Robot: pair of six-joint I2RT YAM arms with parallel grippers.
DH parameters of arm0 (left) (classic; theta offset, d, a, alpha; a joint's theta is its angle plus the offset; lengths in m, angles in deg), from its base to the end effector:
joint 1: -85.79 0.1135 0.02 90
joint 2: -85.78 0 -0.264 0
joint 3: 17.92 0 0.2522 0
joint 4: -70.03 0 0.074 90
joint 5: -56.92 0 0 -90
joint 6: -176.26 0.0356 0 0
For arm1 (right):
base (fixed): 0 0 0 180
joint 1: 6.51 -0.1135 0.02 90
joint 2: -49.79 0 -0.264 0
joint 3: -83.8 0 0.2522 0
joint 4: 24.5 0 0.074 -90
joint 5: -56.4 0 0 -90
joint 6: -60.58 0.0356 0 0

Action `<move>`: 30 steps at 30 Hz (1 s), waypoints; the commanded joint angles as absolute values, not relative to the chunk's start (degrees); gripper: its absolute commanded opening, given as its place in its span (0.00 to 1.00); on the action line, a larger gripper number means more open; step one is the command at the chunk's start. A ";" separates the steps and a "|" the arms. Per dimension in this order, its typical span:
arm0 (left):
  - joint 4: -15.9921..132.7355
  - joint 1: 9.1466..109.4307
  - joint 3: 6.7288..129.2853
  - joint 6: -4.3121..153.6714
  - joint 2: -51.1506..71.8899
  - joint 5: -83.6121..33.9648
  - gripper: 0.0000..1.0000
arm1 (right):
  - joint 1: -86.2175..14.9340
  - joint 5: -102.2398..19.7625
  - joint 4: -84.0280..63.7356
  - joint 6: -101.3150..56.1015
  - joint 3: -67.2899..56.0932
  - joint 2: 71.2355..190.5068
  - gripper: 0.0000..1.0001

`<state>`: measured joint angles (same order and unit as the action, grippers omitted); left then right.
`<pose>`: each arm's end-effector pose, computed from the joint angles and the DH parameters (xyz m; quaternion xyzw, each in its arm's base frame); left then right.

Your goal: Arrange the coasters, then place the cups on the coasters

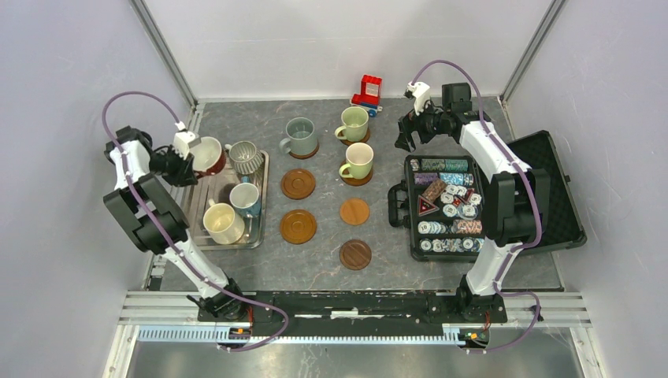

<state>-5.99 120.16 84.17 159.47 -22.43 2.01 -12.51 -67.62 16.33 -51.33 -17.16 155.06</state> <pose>0.3148 0.1905 0.2352 0.3358 0.8902 -0.1249 0.2813 0.4097 0.0631 0.2759 -0.3215 0.8309 0.2173 0.3988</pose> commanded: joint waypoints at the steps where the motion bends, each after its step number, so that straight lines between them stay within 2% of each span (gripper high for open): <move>1: -3.35 119.44 90.93 146.41 -16.45 11.74 0.02 | -12.93 -67.97 15.47 -51.28 -17.59 152.01 0.98; 7: -2.44 111.67 92.53 135.08 -11.02 7.53 0.02 | -12.92 -68.40 15.46 -51.31 -17.46 152.10 0.98; 11: -1.25 101.97 89.95 129.90 -6.76 3.33 0.02 | -12.93 -68.68 15.58 -51.31 -17.31 152.10 0.98; 21: 11.27 79.87 73.79 116.23 0.79 -6.23 0.02 | -12.93 -69.11 14.35 -51.35 -14.45 150.64 0.98; 30: 11.93 77.44 69.81 118.40 -4.92 -9.27 0.02 | -12.93 -69.35 13.45 -51.02 -12.95 150.13 0.98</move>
<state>6.01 76.84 68.92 119.84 -3.80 -8.70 -12.54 -68.14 15.76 -51.33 -13.49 152.75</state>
